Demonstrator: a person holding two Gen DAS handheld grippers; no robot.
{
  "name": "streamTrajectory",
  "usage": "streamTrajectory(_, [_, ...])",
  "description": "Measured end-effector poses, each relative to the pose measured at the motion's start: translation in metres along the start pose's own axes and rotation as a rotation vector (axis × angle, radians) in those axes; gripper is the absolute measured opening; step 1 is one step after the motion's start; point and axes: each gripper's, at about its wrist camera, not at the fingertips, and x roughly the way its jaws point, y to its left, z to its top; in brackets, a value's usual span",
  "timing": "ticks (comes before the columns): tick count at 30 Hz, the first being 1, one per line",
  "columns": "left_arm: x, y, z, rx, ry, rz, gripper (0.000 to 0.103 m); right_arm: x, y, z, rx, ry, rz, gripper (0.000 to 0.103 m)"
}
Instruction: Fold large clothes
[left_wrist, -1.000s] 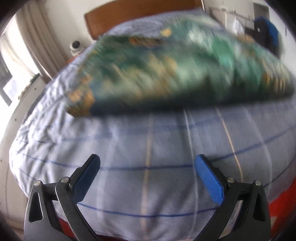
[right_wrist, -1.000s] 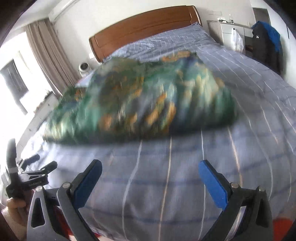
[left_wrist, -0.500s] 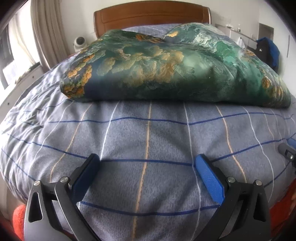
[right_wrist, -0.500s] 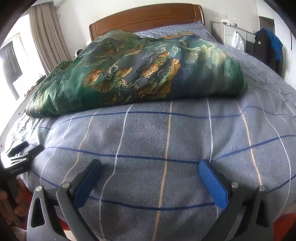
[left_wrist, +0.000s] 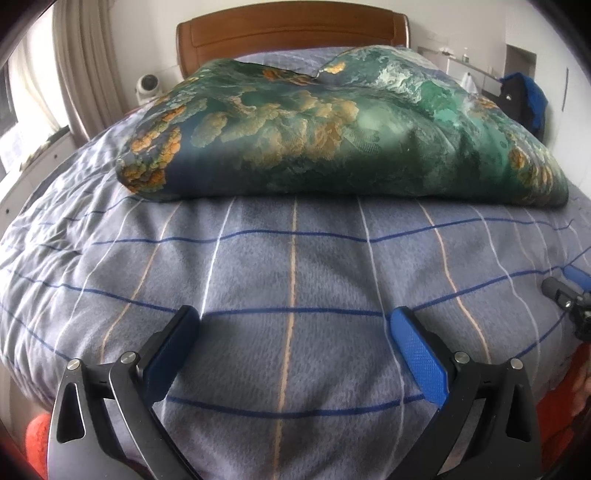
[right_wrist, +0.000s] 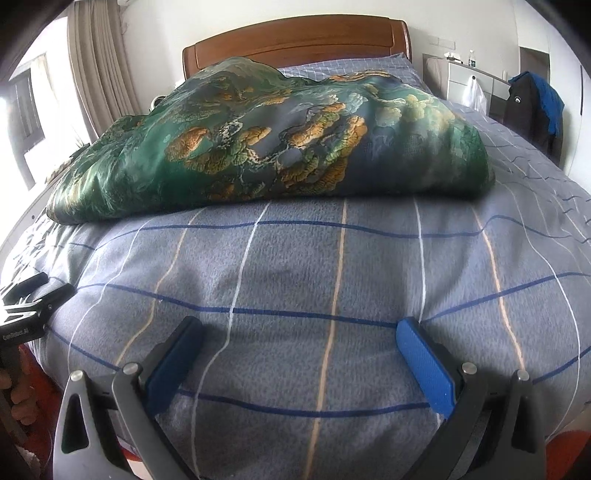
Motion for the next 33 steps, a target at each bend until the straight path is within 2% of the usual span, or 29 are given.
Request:
streamTrajectory(5, [-0.039,-0.007,0.012,-0.003,-0.05,-0.021,0.102,-0.001,-0.001,-0.002,0.004,0.0,0.0,0.103])
streamTrajectory(8, [-0.067,-0.017,0.045,0.001,-0.128,-0.072,0.103,-0.002,-0.001,-0.001,0.011,0.001,0.001,0.103])
streamTrajectory(11, [-0.075,-0.033,0.097,0.022,-0.16,-0.103,0.103,-0.002,-0.001,0.0,0.013,0.004,0.0,0.103])
streamTrajectory(12, [-0.07,-0.04,0.124,0.023,-0.161,-0.11,0.103,-0.002,-0.001,0.001,0.013,0.006,0.002,0.103])
streamTrajectory(14, [-0.058,-0.051,0.155,0.032,-0.162,-0.105,0.103,-0.003,-0.003,0.002,0.016,0.01,0.01,0.103])
streamTrajectory(15, [-0.043,-0.062,0.178,0.062,-0.154,-0.078,0.103,-0.003,-0.003,0.002,0.019,0.01,0.015,0.103])
streamTrajectory(17, [-0.015,-0.072,0.2,0.092,-0.128,-0.006,0.103,-0.004,-0.005,0.002,0.021,0.01,0.023,0.103])
streamTrajectory(19, [0.03,-0.081,0.218,0.097,-0.043,0.075,0.103,-0.004,-0.005,0.002,0.02,0.011,0.026,0.103])
streamTrajectory(20, [0.057,-0.084,0.221,0.086,0.03,0.105,0.103,-0.004,-0.006,0.003,0.02,0.012,0.027,0.103])
streamTrajectory(22, [0.122,-0.085,0.211,0.057,0.233,0.125,0.103,-0.004,-0.007,0.003,0.02,0.013,0.034,0.103])
streamTrajectory(23, [0.135,-0.086,0.206,0.057,0.257,0.129,0.103,-0.005,-0.008,0.003,0.018,0.014,0.038,0.103])
streamTrajectory(26, [0.14,-0.089,0.196,0.072,0.163,0.139,0.103,-0.007,-0.009,0.002,0.012,0.015,0.059,0.103])
streamTrajectory(30, [0.121,-0.078,0.192,0.056,0.127,0.102,0.103,-0.02,-0.024,0.012,0.043,0.043,0.14,0.103])
streamTrajectory(33, [0.089,-0.069,0.184,0.046,0.072,0.08,0.103,-0.047,-0.059,0.036,0.17,-0.036,0.238,0.103])
